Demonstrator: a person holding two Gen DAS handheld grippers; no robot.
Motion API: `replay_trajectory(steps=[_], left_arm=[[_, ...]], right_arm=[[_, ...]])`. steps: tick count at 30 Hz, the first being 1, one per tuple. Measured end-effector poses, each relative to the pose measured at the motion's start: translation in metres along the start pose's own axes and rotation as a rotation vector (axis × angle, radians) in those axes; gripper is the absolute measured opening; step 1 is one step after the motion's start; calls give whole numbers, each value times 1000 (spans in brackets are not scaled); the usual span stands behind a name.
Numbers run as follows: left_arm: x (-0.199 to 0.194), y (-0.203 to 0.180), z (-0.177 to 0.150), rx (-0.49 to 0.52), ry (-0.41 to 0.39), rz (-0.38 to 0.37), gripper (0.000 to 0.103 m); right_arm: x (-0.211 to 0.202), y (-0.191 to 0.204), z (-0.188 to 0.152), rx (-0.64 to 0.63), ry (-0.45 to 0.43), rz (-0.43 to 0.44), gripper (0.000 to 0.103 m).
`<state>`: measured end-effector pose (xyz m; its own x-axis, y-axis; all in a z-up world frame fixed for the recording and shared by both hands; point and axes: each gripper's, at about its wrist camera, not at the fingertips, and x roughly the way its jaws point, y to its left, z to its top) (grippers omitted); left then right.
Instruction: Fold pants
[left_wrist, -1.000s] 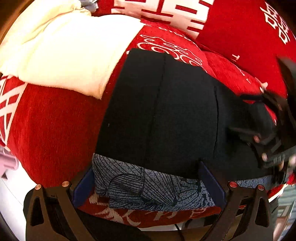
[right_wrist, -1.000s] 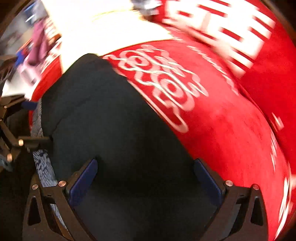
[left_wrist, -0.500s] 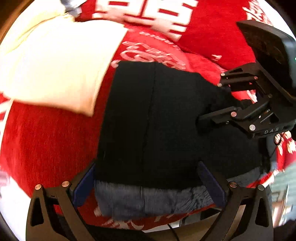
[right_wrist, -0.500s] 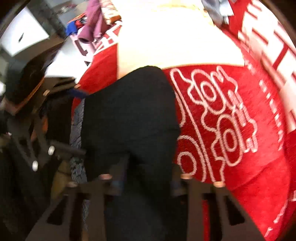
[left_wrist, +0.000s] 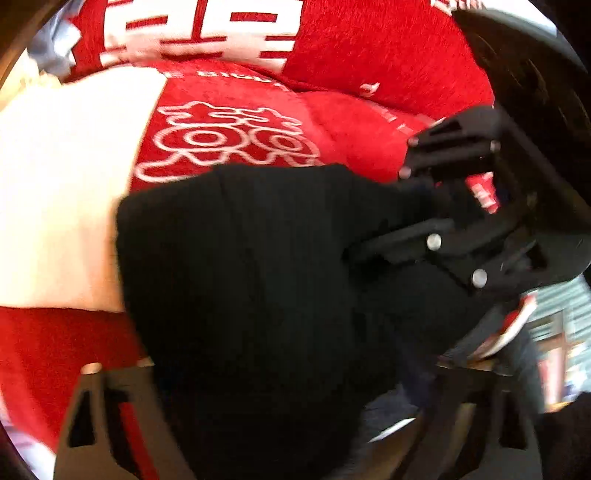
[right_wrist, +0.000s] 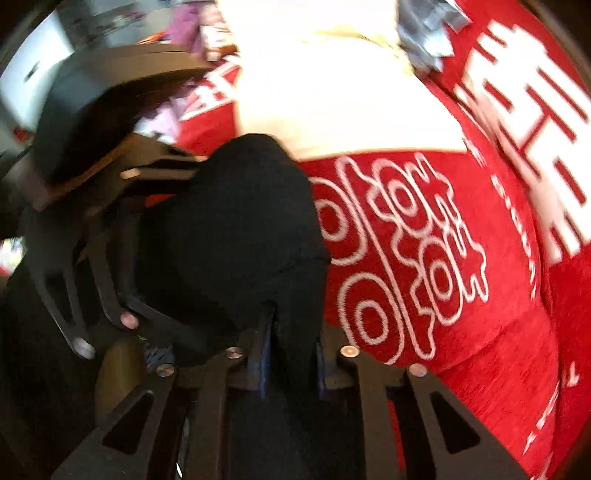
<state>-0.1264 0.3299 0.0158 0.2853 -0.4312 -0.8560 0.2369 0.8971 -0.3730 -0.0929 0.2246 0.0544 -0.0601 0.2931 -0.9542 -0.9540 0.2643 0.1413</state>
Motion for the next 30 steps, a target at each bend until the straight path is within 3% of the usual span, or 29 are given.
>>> replay_trajectory(steps=[1,2,3,6,9,10,13,15,18,24,26,30], left_arm=[[-2,1,0,-3,6,23,68],[-4,4,0,-21,16,18,64],[-6,7,0,-32,18,19,57],[-9,4,-1,-50,26,32,51],[-7,-6,7,-43,10,60,40],[-11,-7,5,-42,10,72,38],[-12,-12,7,-51,13,97,33],[-20,-18,9,-48,13,111,25],[-28,-31,14,-35,7,131,25],[-50,-79,26,23,-24,167,24],[-56,-100,33,56,-42,184,18],[-73,-151,49,144,-80,197,17]], right_arm=[[1,-5,1,41,7,-1,36],[0,-9,2,73,-1,-16,49],[-8,-14,-1,125,-20,-64,54],[-24,-28,-17,252,-29,-205,64],[-32,-38,-61,418,50,-424,67],[-33,-39,-73,466,64,-459,67],[-36,-37,-113,650,39,-460,69],[-28,-27,-130,705,35,-443,71],[-29,-1,-135,683,-6,-454,78],[-29,45,-147,583,-1,-423,79],[-40,51,-156,585,-22,-408,79],[-88,47,-201,674,-125,-455,79]])
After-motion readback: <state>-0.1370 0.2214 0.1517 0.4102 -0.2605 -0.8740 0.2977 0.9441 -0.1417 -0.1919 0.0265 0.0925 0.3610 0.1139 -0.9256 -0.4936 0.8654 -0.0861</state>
